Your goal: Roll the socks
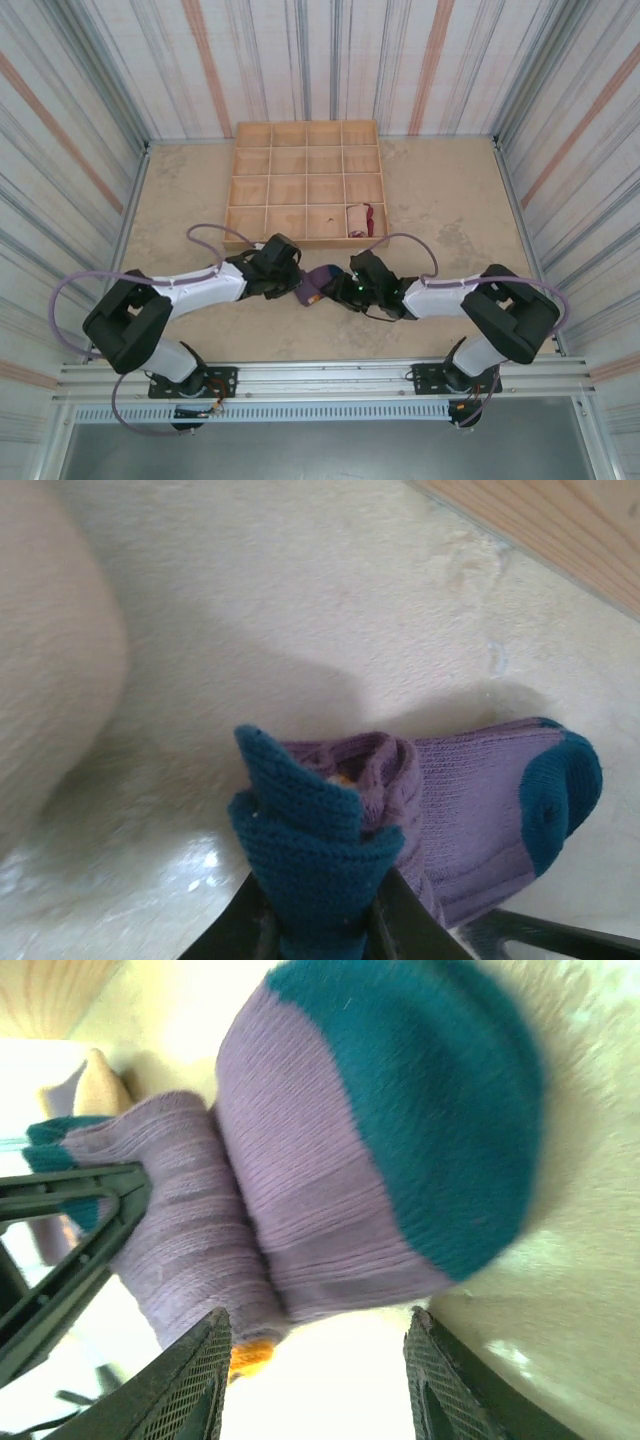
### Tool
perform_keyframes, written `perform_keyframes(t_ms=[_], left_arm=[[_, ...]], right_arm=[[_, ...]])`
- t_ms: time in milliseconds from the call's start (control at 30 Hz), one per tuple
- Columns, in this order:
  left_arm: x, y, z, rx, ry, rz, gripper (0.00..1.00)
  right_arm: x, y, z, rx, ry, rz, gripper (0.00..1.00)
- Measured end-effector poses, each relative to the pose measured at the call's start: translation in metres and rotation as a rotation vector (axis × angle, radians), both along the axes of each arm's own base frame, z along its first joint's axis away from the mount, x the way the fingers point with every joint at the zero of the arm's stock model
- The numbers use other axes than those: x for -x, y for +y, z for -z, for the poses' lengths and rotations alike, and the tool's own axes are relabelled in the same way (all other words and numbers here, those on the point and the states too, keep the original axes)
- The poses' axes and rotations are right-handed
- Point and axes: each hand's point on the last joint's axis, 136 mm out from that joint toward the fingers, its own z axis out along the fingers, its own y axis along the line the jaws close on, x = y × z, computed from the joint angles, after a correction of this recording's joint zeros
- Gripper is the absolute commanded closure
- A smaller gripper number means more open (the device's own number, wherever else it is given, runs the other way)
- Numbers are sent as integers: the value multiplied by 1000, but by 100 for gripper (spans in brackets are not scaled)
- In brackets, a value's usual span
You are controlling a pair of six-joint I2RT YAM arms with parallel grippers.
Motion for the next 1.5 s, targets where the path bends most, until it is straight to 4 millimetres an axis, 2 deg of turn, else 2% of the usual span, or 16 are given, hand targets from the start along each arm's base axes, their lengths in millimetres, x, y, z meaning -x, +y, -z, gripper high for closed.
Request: perform_keyframes(t_ms=[167, 333, 500, 567, 667, 900, 1033, 1133, 1233, 1333, 1400, 1467, 1500], left_arm=[[18, 12, 4, 2, 33, -42, 100], [29, 15, 4, 10, 44, -63, 100], [32, 16, 4, 20, 52, -81, 100], [32, 16, 4, 21, 53, -84, 100], [32, 16, 4, 21, 53, -85, 100], [32, 15, 4, 26, 58, -88, 100], [33, 14, 5, 30, 62, -85, 100], [35, 15, 6, 32, 71, -86, 100], [36, 16, 7, 34, 74, -90, 99], [36, 17, 6, 43, 75, -94, 96], [36, 18, 4, 51, 78, -97, 88], [36, 19, 4, 57, 77, -99, 72], [37, 20, 3, 62, 77, -94, 61]], right_arm=[[11, 1, -3, 182, -123, -137, 41], [33, 23, -13, 286, -305, -315, 39], [54, 39, -19, 344, -471, -444, 37], [60, 46, -23, 355, -536, -481, 33], [61, 52, -24, 380, -596, -502, 32], [50, 67, -22, 452, -686, -502, 32], [45, 70, -10, 495, -695, -504, 40], [42, 69, 0, 530, -692, -503, 50], [41, 70, 3, 535, -691, -491, 75], [42, 72, 2, 525, -692, -483, 93], [42, 73, 1, 517, -689, -478, 100], [43, 74, 1, 506, -683, -472, 100], [44, 74, 2, 495, -680, -471, 100]])
